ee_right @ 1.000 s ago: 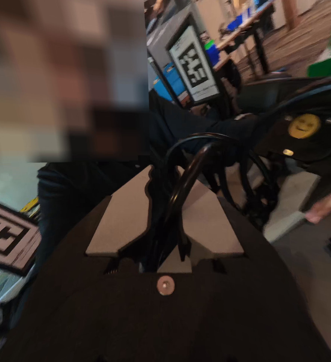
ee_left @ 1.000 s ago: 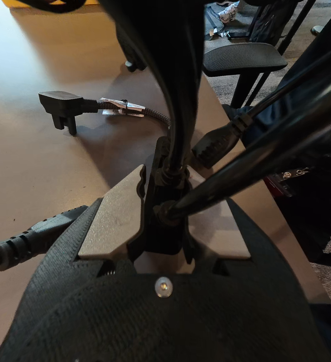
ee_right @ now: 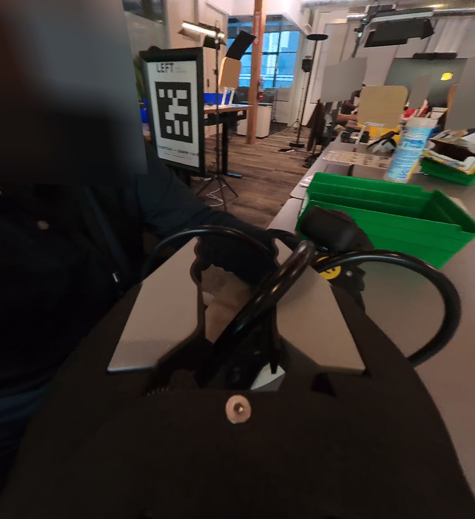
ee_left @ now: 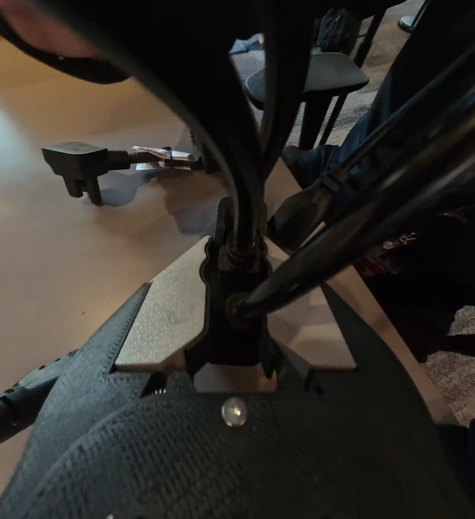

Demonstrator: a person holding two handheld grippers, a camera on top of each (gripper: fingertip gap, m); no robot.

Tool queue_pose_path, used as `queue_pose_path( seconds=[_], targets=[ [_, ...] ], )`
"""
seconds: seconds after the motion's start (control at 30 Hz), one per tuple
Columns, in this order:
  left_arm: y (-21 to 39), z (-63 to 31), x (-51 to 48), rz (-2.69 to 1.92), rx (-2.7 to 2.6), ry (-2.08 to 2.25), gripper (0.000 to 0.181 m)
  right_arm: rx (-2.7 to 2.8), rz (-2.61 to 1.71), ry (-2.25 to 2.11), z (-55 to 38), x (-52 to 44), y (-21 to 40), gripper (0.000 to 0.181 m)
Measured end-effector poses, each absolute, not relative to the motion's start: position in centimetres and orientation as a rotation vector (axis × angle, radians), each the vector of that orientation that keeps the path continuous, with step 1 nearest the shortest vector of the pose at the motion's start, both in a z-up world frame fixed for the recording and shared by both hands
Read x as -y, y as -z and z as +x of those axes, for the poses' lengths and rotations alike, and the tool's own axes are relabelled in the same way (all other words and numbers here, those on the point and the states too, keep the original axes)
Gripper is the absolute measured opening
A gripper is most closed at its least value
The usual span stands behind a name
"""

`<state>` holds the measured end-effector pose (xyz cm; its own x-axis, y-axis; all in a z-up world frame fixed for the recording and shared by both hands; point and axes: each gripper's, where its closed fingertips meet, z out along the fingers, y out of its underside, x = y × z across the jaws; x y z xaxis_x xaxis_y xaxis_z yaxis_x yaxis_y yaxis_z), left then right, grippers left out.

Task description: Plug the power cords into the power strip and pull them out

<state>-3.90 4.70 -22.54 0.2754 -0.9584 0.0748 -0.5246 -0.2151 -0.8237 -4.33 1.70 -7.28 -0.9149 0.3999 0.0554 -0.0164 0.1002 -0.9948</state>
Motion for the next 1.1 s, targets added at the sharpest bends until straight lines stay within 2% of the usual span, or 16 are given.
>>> queue_pose_path(
  seconds=[0.13,0.47,0.6,0.67,0.8,1.1],
  targets=[
    [22.1,-2.8,-2.0,-1.787,-1.439,0.984,0.029,2.18,-0.226,-1.702,-3.3,-0.1,9.4,0.048],
    [22.0,-2.7,-1.5,-1.777,-1.462,1.032,0.03,2.348,-0.037,-1.087,-2.8,-0.3,11.7,0.049],
    [21.8,-2.6,-1.3,-1.793,-1.444,1.092,0.028,2.278,0.041,-0.929,-3.5,0.1,13.0,0.056],
    [21.7,-2.5,-1.2,-1.811,-1.421,1.145,0.026,2.27,0.043,-0.87,-3.9,0.0,14.0,0.066],
    [21.7,-2.5,-1.0,-1.805,-1.432,1.141,0.027,2.28,0.058,-0.862,-3.9,0.0,14.2,0.066],
    [21.6,-2.5,-0.7,-1.818,-1.424,1.181,0.03,2.26,0.303,-0.472,-4.5,-0.9,14.9,0.06]
  ],
)
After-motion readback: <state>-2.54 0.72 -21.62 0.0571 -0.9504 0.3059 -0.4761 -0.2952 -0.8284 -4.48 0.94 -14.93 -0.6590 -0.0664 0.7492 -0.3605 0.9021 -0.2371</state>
